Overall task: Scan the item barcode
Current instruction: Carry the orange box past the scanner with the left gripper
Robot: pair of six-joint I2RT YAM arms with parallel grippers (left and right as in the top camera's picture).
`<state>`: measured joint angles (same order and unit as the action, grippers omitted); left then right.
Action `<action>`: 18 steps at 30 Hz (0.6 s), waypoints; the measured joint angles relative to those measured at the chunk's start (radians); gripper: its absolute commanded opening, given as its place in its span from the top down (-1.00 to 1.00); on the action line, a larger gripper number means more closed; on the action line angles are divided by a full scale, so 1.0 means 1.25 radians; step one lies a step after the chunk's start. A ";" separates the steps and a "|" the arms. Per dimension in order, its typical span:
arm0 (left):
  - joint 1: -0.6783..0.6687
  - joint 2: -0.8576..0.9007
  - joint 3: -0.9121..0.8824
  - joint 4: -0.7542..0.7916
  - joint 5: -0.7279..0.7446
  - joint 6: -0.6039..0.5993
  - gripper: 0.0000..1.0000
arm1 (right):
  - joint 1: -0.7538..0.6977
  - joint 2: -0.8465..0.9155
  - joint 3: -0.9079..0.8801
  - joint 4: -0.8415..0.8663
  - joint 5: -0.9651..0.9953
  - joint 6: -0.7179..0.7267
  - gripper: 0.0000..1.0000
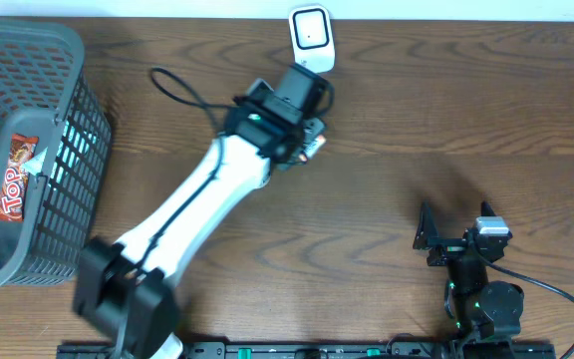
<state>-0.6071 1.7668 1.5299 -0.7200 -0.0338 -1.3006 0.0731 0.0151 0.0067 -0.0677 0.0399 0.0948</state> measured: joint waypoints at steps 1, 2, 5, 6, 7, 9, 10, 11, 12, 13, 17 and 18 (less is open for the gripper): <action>-0.009 0.020 0.000 0.009 -0.004 -0.036 -0.15 | 0.000 0.000 0.000 0.000 0.000 0.000 -0.98; -0.018 0.039 0.000 0.023 -0.009 -0.076 -0.15 | 0.000 0.000 0.000 0.000 0.000 0.000 -0.98; -0.041 0.089 0.000 0.060 -0.020 -0.170 -0.15 | 0.000 0.000 0.000 0.000 0.000 0.000 -0.99; -0.050 0.106 0.000 0.078 -0.021 -0.205 -0.15 | 0.000 0.000 0.000 0.000 0.000 0.000 -0.99; -0.057 0.121 0.000 0.092 -0.021 -0.236 -0.15 | 0.000 0.000 0.000 0.000 0.000 0.000 -0.99; -0.070 0.150 0.000 0.107 -0.022 -0.298 -0.15 | 0.000 0.000 0.000 0.000 0.000 0.000 -0.98; -0.075 0.162 0.000 0.108 -0.023 -0.325 -0.15 | 0.000 0.000 0.000 0.000 0.000 0.000 -0.98; -0.080 0.176 0.000 0.110 -0.023 -0.352 -0.15 | 0.000 0.000 0.000 0.000 0.000 0.000 -0.99; -0.082 0.188 0.000 0.110 -0.023 -0.374 -0.15 | 0.000 0.000 0.000 0.000 0.000 0.000 -0.98; -0.085 0.201 0.000 0.110 -0.023 -0.395 -0.15 | 0.000 0.000 0.000 0.000 0.000 0.000 -0.98; -0.086 0.249 0.000 0.110 -0.015 -0.452 -0.16 | 0.000 0.000 0.000 0.000 0.000 0.000 -0.99; -0.085 0.259 0.000 0.110 -0.011 -0.464 -0.17 | 0.000 0.000 0.000 0.000 0.000 0.000 -0.99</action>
<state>-0.7139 2.0903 1.5299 -0.5823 -0.0471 -1.8801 0.0731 0.0151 0.0067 -0.0677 0.0399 0.0948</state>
